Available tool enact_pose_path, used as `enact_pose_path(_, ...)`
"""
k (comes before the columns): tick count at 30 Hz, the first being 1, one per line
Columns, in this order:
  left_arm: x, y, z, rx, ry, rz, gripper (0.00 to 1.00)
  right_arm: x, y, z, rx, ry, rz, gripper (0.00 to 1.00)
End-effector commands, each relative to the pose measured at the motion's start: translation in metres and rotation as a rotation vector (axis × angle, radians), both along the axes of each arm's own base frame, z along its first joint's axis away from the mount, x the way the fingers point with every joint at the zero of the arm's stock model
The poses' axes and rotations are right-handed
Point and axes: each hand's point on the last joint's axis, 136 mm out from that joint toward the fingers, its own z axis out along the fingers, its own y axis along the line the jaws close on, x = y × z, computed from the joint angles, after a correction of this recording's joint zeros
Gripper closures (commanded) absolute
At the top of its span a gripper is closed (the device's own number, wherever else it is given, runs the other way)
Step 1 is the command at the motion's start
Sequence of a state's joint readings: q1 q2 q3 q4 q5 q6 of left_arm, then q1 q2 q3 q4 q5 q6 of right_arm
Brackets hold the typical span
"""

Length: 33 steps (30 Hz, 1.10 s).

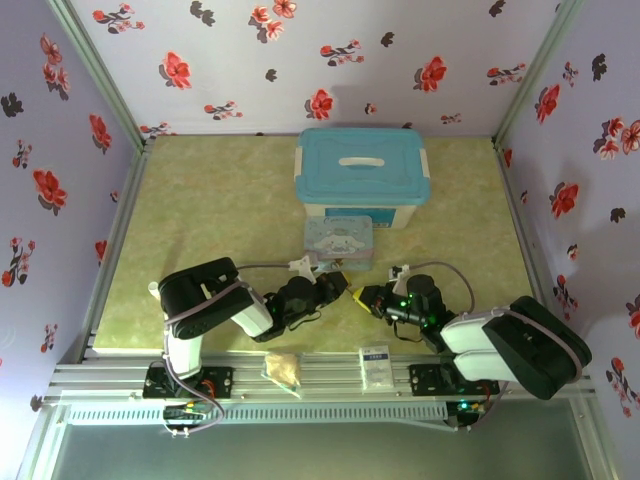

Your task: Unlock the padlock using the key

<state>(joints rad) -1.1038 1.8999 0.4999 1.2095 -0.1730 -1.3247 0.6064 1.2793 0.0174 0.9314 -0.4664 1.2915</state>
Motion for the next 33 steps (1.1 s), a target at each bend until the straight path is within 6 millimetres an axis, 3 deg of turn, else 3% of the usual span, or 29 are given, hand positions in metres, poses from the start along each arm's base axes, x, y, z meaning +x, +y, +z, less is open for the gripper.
enact_pose_path(1,0.0,-0.007,0.019,-0.094,-0.011,-0.007,0.95,0.02,0.0,0.034,0.086,-0.115,-0.068,1.0)
enact_pose_path(8,0.007,-0.016,0.019,-0.124,0.015,0.017,0.94,0.026,-0.017,0.02,0.073,-0.051,-0.195,1.0)
enact_pose_path(14,0.009,-0.01,0.018,-0.123,0.021,0.048,0.94,0.033,-0.022,0.034,0.093,-0.089,-0.247,1.0)
enact_pose_path(24,0.015,-0.01,0.023,-0.183,0.071,0.106,0.95,0.019,-0.021,0.028,0.018,-0.099,-0.269,1.0)
enact_pose_path(30,0.018,-0.014,0.036,-0.243,0.093,0.121,0.94,0.013,-0.036,0.022,-0.075,-0.125,-0.329,1.0)
enact_pose_path(33,0.017,-0.006,0.025,-0.193,0.099,0.138,0.94,0.011,-0.044,0.022,-0.107,-0.147,-0.335,1.0)
